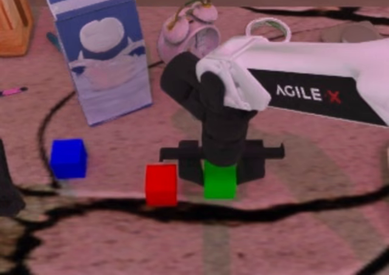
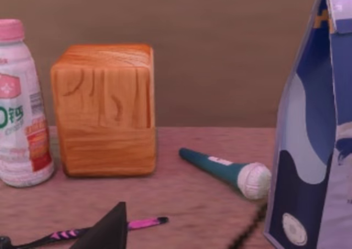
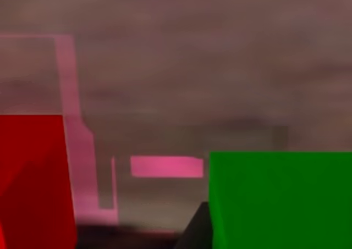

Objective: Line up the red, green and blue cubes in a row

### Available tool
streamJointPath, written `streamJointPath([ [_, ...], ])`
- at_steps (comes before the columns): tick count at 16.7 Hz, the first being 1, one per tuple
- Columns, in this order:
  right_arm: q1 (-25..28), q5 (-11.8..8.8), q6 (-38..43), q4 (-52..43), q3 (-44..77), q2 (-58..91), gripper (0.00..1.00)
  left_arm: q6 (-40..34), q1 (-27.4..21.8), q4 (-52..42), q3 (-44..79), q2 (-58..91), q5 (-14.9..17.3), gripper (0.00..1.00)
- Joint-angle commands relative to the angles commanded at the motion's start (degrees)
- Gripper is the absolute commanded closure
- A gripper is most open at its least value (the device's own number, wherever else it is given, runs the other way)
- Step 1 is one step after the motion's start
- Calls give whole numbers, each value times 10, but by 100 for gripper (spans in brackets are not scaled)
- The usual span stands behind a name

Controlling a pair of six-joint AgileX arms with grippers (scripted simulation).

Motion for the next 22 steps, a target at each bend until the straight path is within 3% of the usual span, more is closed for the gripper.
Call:
streamJointPath([
  [12,0,0,0,0,0,0,2,0,0,0,0,0,0,0],
  [22,-1,0,0,-2,2,-1,0,0,0,0,0,0,0,0],
])
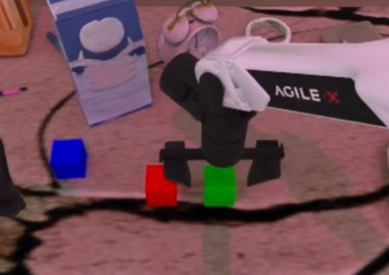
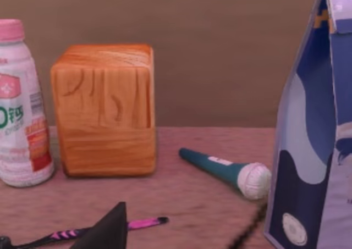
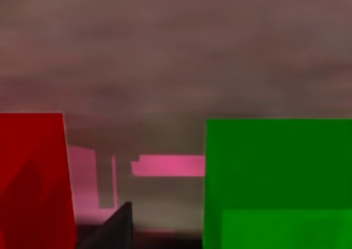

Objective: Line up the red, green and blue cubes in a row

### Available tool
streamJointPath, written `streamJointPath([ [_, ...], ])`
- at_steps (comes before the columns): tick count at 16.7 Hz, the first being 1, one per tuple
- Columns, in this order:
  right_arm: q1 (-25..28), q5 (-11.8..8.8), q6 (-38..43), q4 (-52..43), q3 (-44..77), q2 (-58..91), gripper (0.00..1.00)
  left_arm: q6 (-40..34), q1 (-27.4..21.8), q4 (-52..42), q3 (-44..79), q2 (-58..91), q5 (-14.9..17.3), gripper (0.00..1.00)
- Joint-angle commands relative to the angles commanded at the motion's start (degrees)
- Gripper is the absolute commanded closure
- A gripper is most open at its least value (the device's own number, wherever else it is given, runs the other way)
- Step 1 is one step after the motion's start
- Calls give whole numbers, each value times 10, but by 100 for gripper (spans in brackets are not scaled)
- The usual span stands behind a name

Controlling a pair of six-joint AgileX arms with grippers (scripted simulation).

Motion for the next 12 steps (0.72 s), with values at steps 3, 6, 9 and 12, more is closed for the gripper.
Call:
streamJointPath([
  [3,4,-1,-1,-41,34,-9,0,0,0,0,0,0,0,0],
  [6,6,0,0,-112,81,-26,0,0,0,0,0,0,0,0],
  [9,6,0,0,-138,102,-35,0,0,0,0,0,0,0,0],
  [12,4,0,0,-137,101,-33,0,0,0,0,0,0,0,0],
])
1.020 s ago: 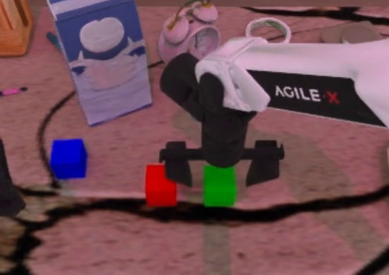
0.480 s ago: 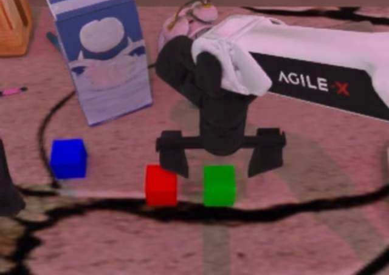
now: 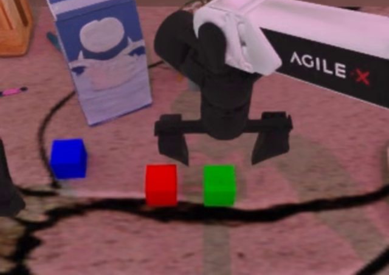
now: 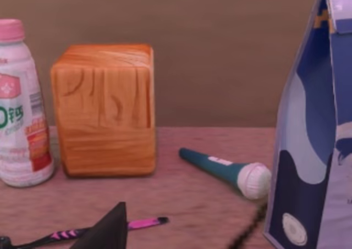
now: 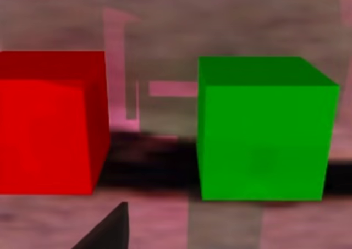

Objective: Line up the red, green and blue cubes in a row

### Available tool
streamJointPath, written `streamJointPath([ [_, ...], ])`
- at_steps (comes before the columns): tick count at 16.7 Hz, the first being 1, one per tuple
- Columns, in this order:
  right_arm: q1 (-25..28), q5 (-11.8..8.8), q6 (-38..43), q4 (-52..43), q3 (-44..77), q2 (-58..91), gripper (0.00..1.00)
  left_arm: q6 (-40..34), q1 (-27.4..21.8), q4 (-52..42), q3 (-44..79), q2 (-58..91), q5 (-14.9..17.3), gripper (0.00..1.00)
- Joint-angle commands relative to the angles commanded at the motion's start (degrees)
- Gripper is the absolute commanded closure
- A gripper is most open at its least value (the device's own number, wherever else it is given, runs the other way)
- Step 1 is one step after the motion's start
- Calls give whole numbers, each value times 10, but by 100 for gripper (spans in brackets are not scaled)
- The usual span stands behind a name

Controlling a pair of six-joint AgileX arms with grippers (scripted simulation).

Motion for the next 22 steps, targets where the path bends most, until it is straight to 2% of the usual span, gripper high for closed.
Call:
streamJointPath([
  [4,-16,6,-13,21,-29,-35,0,-5,-2,-20,27,28,-1,0],
  [8,-65,21,-63,88,-133,-159,0,-23,-14,-90,121,134,-2,0],
  [15,-190,38,-202,276,-440,-510,0,-67,-49,-281,366,486,0,0],
  [22,-328,28,-343,500,-783,-903,0,-113,-82,-479,610,837,-2,0],
])
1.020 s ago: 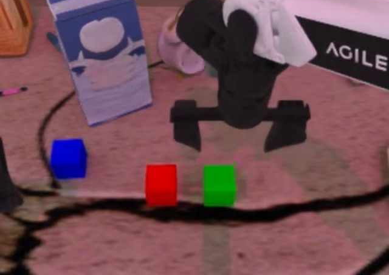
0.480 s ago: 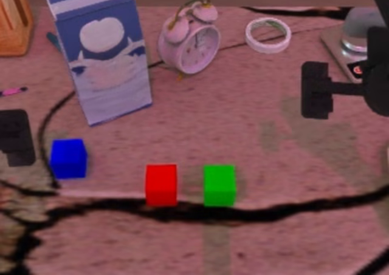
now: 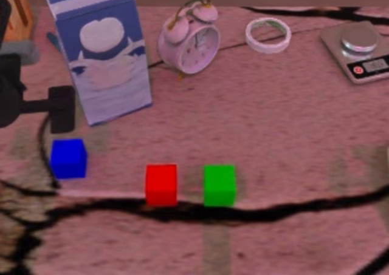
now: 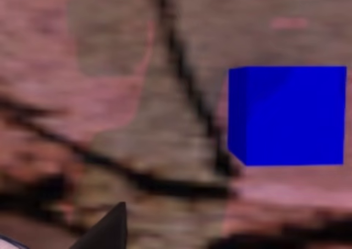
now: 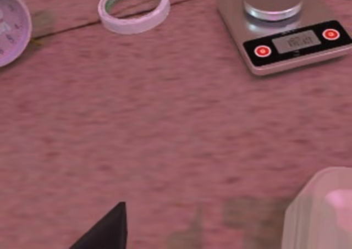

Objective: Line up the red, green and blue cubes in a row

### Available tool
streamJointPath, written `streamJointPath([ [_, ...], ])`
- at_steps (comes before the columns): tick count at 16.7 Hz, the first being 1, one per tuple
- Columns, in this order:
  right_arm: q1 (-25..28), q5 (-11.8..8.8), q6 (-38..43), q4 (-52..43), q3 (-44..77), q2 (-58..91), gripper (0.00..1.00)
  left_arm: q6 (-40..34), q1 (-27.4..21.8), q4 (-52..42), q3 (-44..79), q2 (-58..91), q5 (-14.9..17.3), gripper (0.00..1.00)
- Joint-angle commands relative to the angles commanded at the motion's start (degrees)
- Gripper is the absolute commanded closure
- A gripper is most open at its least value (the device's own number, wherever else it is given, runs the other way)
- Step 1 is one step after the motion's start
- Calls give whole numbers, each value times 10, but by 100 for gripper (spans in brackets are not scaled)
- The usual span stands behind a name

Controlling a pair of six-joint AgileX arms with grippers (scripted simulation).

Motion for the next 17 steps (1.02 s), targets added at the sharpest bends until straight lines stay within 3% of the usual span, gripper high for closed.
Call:
streamJointPath([
  [8,-100,-34,-93,188,-246,-304,0,-34,-24,-132,185,236,2,0],
  [17,-108,-39,-100,206,-267,-330,0,-36,-24,-134,199,260,2,0],
])
